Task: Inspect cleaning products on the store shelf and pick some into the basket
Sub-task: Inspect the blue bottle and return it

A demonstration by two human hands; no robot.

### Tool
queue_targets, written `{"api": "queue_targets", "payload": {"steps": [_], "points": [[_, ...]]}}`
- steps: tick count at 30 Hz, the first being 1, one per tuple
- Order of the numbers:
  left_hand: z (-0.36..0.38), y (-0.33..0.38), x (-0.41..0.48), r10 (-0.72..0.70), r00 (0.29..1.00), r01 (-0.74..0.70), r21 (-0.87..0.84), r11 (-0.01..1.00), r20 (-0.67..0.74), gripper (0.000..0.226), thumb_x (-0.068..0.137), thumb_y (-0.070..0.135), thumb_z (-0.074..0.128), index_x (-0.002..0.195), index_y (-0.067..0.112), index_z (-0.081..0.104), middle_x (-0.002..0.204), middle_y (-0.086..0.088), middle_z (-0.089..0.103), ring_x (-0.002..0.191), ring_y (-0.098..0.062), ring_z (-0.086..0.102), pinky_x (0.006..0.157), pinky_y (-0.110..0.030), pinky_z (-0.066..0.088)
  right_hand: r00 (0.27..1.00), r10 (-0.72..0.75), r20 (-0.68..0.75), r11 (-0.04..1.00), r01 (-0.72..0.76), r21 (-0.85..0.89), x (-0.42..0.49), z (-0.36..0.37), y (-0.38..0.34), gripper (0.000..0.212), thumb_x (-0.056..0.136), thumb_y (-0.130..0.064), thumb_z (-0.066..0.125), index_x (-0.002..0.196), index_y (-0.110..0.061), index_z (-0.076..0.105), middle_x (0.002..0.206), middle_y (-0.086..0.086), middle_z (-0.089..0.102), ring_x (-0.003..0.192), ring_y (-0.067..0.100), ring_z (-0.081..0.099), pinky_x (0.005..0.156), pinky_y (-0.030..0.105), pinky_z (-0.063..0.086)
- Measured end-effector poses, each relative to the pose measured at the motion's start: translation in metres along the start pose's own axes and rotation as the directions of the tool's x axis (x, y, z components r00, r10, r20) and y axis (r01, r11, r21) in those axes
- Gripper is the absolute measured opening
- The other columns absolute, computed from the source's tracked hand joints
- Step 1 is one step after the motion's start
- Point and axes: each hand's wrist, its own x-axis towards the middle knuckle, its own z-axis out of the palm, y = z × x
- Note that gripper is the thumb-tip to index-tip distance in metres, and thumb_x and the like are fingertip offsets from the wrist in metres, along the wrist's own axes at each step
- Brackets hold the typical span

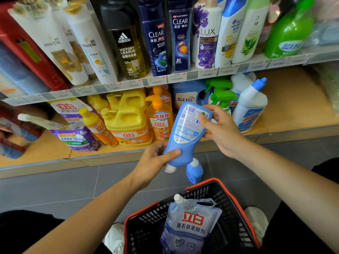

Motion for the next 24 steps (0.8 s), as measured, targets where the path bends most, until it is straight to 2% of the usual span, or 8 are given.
{"api": "queue_targets", "payload": {"steps": [2,4,6,9,13,16,22,24], "points": [[-0.002,-0.002,0.002,-0.024,0.991,0.019,-0.035,0.999,-0.132,0.046,0.069,0.035,0.084,0.103,0.008,0.068,0.09,-0.002,0.073,0.074,-0.012,0.065,0.055,-0.021,0.049,1.0,-0.003,0.004,0.978,0.004,-0.207,0.014,-0.002,0.006,0.015,0.095,-0.018,0.067,0.104,-0.029,0.062,0.095,-0.012,0.072,0.091,0.009,0.069,0.08,0.044,0.061],[-0.012,-0.004,0.006,-0.047,0.966,0.035,-0.052,0.998,-0.254,0.051,0.062,0.033,0.087,0.101,0.008,0.067,0.085,0.001,0.072,0.066,-0.011,0.066,0.05,-0.022,0.05,1.0,-0.005,-0.011,0.914,0.001,-0.405,0.029,-0.004,0.012,0.026,0.091,-0.02,0.071,0.116,-0.021,0.064,0.112,-0.005,0.069,0.104,0.014,0.065,0.095,0.046,0.055],[-0.026,-0.009,0.011,-0.047,0.933,0.058,0.022,0.998,-0.356,0.049,0.061,0.031,0.087,0.101,0.008,0.069,0.09,-0.005,0.075,0.072,-0.021,0.072,0.057,-0.033,0.06,1.0,0.001,-0.026,0.859,-0.014,-0.511,0.043,-0.004,0.019,0.043,0.09,-0.024,0.073,0.13,-0.016,0.06,0.128,0.003,0.063,0.111,0.018,0.062,0.096,0.038,0.052],[-0.044,-0.028,0.017,0.049,0.898,0.125,0.362,0.924,-0.437,0.039,0.063,0.032,0.092,0.095,0.019,0.075,0.09,-0.004,0.074,0.086,-0.031,0.07,0.073,-0.047,0.062,1.0,0.025,-0.003,0.827,-0.022,-0.562,0.06,-0.001,0.032,0.052,0.089,-0.028,0.073,0.137,-0.018,0.055,0.136,0.002,0.058,0.109,0.018,0.062,0.088,0.029,0.05],[-0.052,-0.052,0.022,0.038,0.903,0.274,0.641,0.717,-0.428,0.048,0.064,0.046,0.09,0.108,0.037,0.074,0.101,0.013,0.074,0.09,-0.015,0.067,0.075,-0.032,0.055,1.0,0.006,0.017,0.678,0.009,-0.735,0.084,-0.016,0.057,0.063,0.088,-0.027,0.075,0.144,-0.013,0.047,0.145,0.008,0.051,0.13,0.025,0.051,0.105,0.038,0.044],[-0.054,-0.061,0.028,0.031,0.923,0.305,0.78,0.546,-0.383,0.055,0.062,0.059,0.083,0.113,0.045,0.07,0.106,0.015,0.072,0.1,-0.017,0.067,0.076,-0.03,0.048,1.0,0.008,-0.007,0.624,-0.011,-0.782,0.103,-0.029,0.074,0.077,0.086,-0.027,0.077,0.15,-0.011,0.038,0.149,0.011,0.047,0.135,0.026,0.049,0.109,0.041,0.042],[-0.048,-0.086,0.046,0.05,0.961,0.223,0.872,0.436,-0.271,0.055,0.067,0.059,0.081,0.118,0.044,0.067,0.116,0.014,0.071,0.106,-0.019,0.065,0.077,-0.03,0.044,0.998,0.044,-0.053,0.743,-0.068,-0.665,0.139,-0.021,0.098,0.105,0.076,-0.035,0.085,0.158,-0.022,0.02,0.16,0.004,0.032,0.146,0.023,0.033,0.118,0.043,0.034],[-0.046,-0.097,0.049,0.051,0.968,0.203,0.884,0.422,-0.247,0.058,0.068,0.06,0.082,0.121,0.043,0.066,0.122,0.014,0.069,0.11,-0.019,0.064,0.081,-0.031,0.046,0.999,0.044,-0.031,0.804,-0.054,-0.593,0.151,-0.016,0.099,0.109,0.073,-0.03,0.087,0.158,-0.025,0.02,0.157,0.001,0.038,0.143,0.022,0.036,0.117,0.046,0.034]]}}
